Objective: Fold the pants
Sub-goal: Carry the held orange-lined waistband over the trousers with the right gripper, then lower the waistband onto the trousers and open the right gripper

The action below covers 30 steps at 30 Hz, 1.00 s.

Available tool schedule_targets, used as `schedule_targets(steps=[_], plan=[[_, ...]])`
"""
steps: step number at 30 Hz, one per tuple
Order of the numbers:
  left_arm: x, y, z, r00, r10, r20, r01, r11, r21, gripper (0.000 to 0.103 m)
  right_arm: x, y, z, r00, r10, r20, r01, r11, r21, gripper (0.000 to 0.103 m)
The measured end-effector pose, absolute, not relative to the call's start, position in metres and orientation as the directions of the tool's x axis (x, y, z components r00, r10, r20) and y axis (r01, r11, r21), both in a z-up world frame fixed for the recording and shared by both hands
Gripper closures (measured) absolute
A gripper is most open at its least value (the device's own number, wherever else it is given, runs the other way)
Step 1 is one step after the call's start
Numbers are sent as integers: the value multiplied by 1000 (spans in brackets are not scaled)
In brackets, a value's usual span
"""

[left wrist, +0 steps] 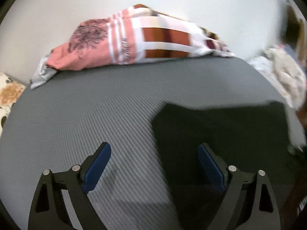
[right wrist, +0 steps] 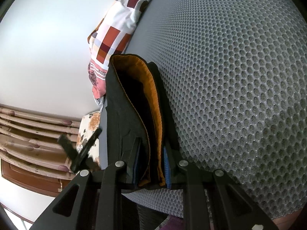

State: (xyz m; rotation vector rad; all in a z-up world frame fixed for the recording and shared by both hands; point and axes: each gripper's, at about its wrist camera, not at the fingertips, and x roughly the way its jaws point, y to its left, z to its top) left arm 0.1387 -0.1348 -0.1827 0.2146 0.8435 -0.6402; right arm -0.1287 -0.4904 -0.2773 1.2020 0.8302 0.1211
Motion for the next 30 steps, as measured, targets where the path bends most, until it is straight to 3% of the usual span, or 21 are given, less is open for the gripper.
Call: schedule_targets(steps=[2,5,14,30], plan=[[116,-128,-189,431,-451,-781,620,777,-107,24,-129,-490,-277,709,495,-502,334,391,858,86],[91,-132,-204,413,-405,-816,632,772,-63,33,-131,-489,-279,710,494,-502,337,387,858,86],[76,-93,-218,441,-460,-771,561,812,-163,32,-130,-492,-281,707,507,-492,340,367,866,87],[55,-96,-218,555,-407,-725,564,825,-32,27,-122,-471,-266,705,434,-561,367,453,813,87]])
